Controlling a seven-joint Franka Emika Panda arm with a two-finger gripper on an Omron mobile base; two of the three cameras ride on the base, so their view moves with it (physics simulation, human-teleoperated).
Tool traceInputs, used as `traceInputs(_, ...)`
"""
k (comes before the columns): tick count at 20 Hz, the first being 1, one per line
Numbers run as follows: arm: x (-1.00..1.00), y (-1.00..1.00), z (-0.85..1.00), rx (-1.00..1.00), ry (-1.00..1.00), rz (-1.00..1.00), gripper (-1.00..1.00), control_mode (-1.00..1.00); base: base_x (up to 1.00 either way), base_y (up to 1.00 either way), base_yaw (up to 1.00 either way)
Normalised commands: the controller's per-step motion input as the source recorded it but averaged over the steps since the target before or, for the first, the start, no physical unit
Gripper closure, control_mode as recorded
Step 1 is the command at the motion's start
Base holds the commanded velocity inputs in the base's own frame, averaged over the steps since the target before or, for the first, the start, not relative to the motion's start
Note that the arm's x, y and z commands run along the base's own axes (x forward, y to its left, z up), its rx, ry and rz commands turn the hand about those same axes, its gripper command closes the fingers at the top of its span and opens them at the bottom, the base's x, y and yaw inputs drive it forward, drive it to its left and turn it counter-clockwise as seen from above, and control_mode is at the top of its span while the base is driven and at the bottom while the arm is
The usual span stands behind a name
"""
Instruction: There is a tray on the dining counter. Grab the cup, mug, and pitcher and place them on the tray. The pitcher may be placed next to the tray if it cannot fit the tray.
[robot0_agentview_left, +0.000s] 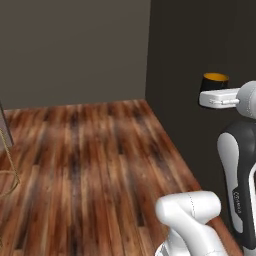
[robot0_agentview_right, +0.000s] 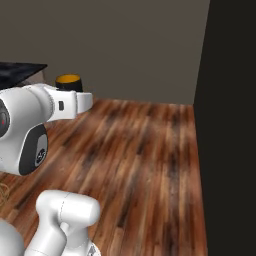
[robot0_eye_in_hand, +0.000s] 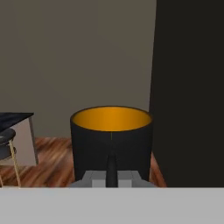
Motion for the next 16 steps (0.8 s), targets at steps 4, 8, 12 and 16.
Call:
traceInputs(4,0.00,0.00,0.00,0.00,0.00,0.00,1.00,1.00,1.00,-0.01,0.03)
traceInputs(8,0.00,0.00,0.00,0.00,0.00,0.00,1.00,1.00,1.00,0.00,0.06)
traceInputs(12,0.00,0.00,0.00,0.00,0.00,0.00,1.00,1.00,1.00,0.00,0.08)
traceInputs(16,0.00,0.00,0.00,0.00,0.00,0.00,1.00,1.00,1.00,0.00,0.11)
